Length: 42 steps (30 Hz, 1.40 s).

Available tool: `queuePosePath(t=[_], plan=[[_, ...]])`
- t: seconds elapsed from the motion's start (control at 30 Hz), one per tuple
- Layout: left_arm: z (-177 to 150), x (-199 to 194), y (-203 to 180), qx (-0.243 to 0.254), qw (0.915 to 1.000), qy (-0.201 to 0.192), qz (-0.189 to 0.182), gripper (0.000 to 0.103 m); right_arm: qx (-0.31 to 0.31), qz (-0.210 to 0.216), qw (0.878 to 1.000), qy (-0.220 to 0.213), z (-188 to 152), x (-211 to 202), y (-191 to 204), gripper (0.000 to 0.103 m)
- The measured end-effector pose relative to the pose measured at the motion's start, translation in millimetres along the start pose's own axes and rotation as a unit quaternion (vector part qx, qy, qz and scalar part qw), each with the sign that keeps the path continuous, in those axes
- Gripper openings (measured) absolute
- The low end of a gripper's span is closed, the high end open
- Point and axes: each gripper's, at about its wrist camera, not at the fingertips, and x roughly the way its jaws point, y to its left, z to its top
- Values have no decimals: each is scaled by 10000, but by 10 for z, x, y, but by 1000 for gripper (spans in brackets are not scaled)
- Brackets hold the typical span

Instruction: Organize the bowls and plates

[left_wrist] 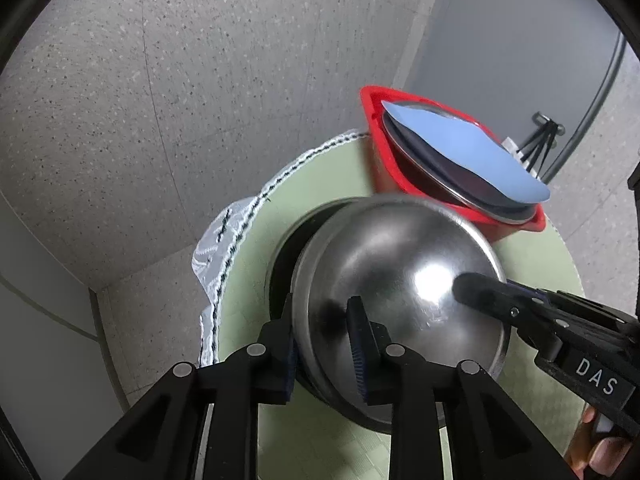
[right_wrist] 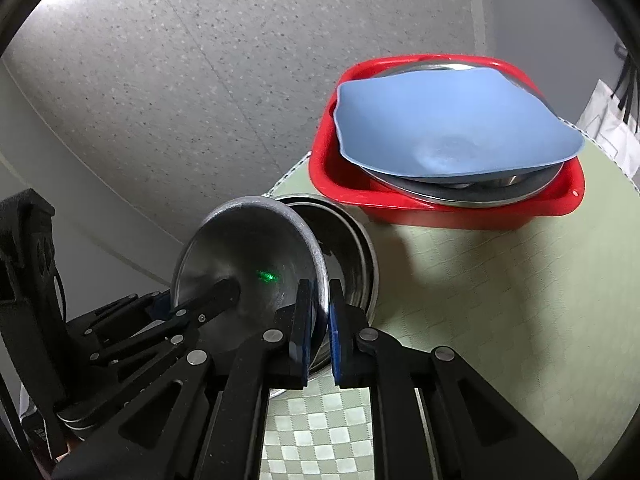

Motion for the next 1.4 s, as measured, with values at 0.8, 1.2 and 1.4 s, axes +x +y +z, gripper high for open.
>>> queuePosePath(t=[0.8,1.2,1.4], plan=[[-169,45,279,-489,9985,-200,155,75,323,-334,9988,-134,-181,-155,-201,78],[-241,426,55,-406,9983,278,-322,42,781,268,9955,468,-222,364,-272,62],[-254,364,53,-357,9990,156,-200,39,703,354,9956,516,-239,375,-236,42]])
